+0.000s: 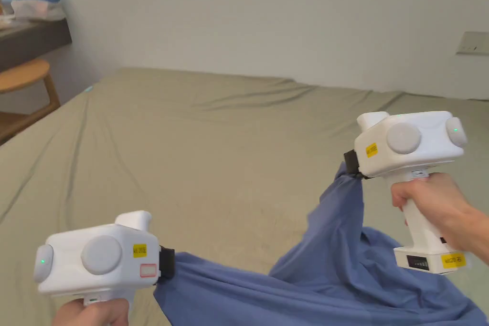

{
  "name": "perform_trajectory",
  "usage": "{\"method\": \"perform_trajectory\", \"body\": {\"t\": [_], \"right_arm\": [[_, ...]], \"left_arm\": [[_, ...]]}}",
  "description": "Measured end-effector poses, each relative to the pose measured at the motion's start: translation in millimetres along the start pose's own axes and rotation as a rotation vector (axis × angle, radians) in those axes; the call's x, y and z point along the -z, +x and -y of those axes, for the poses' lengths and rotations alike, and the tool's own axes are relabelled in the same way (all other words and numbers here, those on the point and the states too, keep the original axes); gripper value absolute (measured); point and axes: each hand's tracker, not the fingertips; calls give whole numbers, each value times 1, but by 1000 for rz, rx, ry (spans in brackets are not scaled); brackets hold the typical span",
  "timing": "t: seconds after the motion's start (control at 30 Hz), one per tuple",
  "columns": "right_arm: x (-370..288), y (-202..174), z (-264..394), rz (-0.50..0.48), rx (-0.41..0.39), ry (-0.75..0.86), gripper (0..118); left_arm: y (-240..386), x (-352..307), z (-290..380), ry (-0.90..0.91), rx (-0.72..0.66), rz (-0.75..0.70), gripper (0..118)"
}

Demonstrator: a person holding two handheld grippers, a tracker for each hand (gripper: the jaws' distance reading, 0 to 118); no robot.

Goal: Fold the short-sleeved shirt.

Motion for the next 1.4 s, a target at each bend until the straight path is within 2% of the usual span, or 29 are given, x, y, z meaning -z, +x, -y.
{"method": "perform_trajectory", "body": {"t": [0.23,0.33,0.4,0.5,0.57,0.7,0.97,1.03,1.2,1.4], "right_arm": [[-144,73,-3,125,101,191,0],[-201,101,-5,210,128,274,0],[-235,119,-8,222,161,312,0],[-285,134,-13,280,184,381,0],[-307,149,-25,265,206,430,0],[-351,150,-42,319,199,472,0],[-384,138,-77,393,152,533,0],[-385,140,-87,400,151,533,0],[-370,159,-116,423,160,541,0],[-344,179,-154,458,167,536,0]], "left_arm": [[49,-79,-67,184,109,-56,0],[71,-118,-100,276,132,-79,0],[85,-148,-123,323,140,-90,0],[103,-186,-152,404,162,-118,0],[115,-210,-170,433,187,-127,0],[134,-244,-200,482,199,-156,0],[176,-267,-224,555,211,-197,0],[171,-257,-248,556,191,-180,0],[180,-237,-269,547,160,-148,0],[204,-209,-288,550,204,-182,0]]}}
